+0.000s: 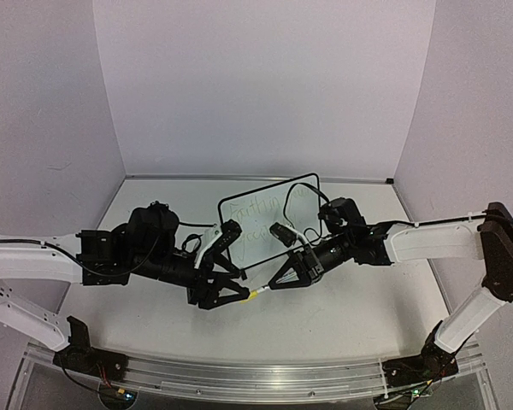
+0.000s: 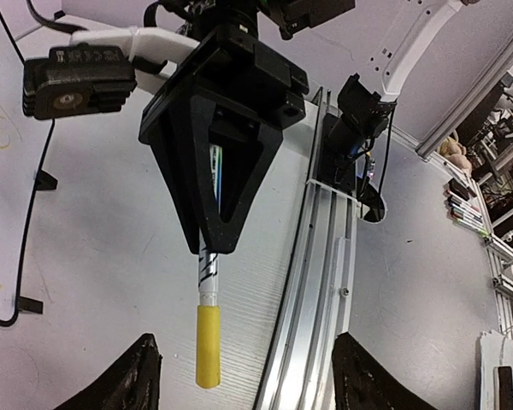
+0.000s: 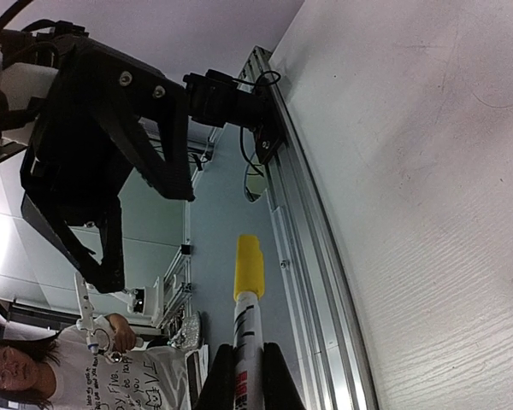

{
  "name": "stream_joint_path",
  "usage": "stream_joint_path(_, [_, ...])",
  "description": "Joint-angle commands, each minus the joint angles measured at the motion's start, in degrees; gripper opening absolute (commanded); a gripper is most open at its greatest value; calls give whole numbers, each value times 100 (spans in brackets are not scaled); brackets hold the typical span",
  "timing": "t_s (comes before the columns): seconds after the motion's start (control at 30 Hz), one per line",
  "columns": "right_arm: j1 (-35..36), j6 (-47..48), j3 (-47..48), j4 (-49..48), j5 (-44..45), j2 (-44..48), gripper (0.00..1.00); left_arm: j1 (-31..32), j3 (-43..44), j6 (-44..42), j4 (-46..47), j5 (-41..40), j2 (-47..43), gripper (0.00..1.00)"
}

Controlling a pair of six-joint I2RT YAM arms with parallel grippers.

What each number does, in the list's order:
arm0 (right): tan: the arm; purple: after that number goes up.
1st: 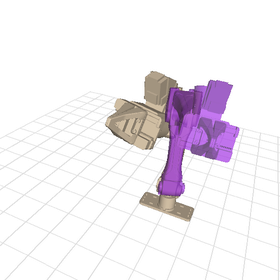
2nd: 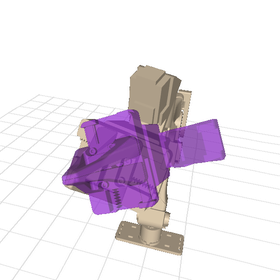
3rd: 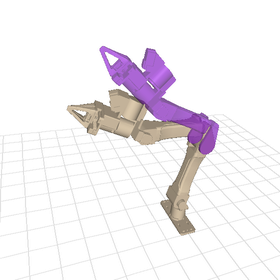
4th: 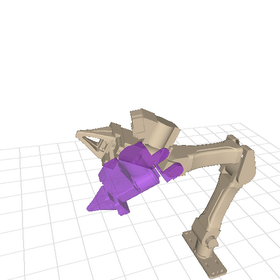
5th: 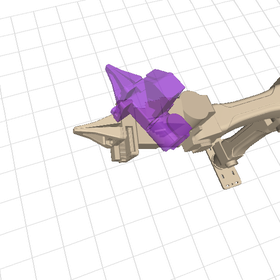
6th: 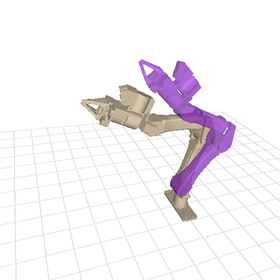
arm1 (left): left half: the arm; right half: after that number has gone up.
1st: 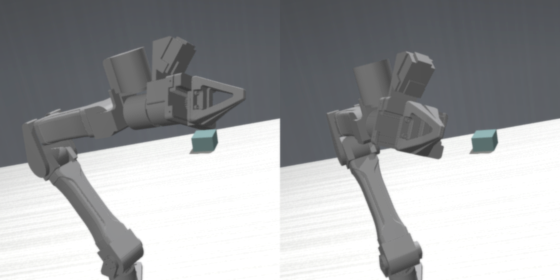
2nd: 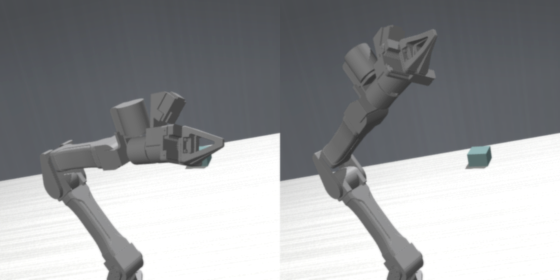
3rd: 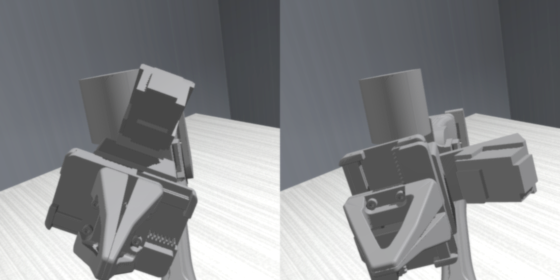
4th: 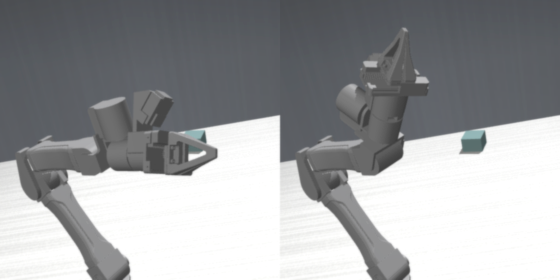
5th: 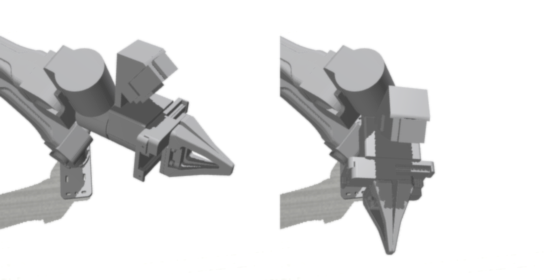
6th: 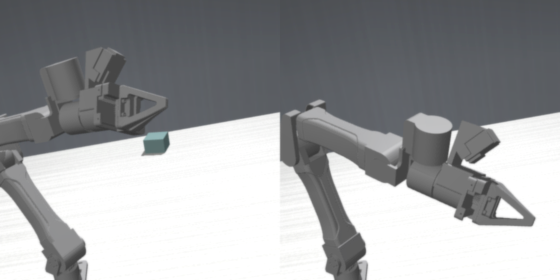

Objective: Write a sentence on the whiteboard
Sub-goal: Insert the whiteboard marker without the cap into the whiteboard marker.

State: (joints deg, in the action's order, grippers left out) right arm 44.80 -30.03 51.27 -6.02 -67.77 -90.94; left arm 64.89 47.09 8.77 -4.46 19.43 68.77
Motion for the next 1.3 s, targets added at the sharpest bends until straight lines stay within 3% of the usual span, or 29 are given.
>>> stream_joint_path(0.0, [25,-3,287,-181,-170,233,0,-89,-77,525,-62,588,114,68])
stream_joint_path(0.3, [22,-20,268,-180,-239,386,0,-195,-87,773,-19,926,462,62])
stream_joint_path(0.93, [68,31,256,-171,-367,338,0,-205,216,697,114,1248,795,2])
stream_joint_path(1.27, [238,59,320,-171,-450,244,0,-205,414,684,415,1403,1082,0])
